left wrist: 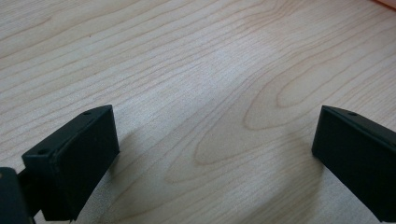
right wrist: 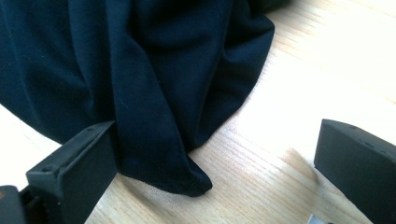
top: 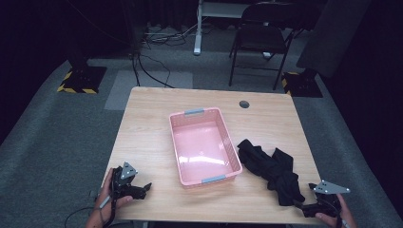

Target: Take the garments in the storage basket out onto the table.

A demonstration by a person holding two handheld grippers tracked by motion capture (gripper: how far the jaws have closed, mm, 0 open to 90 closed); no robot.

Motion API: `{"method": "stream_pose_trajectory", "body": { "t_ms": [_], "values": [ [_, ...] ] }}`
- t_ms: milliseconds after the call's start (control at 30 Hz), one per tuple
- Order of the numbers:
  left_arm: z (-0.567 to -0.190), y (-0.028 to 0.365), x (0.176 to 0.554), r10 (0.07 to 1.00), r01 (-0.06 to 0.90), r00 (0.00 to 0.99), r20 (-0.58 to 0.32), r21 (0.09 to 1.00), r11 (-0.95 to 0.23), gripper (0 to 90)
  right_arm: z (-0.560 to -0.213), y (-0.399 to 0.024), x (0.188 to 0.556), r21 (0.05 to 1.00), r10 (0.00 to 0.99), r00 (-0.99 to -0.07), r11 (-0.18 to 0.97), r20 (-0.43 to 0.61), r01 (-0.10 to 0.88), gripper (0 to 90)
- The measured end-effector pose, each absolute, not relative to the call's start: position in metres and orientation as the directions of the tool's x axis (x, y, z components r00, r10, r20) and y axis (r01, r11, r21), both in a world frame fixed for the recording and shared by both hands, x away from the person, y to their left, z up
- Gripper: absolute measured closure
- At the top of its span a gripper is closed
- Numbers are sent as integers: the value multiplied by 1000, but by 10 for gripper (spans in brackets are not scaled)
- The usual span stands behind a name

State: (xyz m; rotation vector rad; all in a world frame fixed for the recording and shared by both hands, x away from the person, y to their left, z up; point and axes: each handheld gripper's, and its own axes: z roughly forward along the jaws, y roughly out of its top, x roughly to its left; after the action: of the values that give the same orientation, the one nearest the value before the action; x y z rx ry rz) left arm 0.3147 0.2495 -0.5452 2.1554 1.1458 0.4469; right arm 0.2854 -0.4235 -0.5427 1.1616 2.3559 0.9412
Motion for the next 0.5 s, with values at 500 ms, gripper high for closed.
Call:
{"method": "stream_pose_trajectory", "body": {
  "t_ms": [500],
  "values": [
    [-545,250,315,828,607,560,-2,681,-409,1,-548,-428,283,728,808,-589,398,10,559,3]
  ]
}}
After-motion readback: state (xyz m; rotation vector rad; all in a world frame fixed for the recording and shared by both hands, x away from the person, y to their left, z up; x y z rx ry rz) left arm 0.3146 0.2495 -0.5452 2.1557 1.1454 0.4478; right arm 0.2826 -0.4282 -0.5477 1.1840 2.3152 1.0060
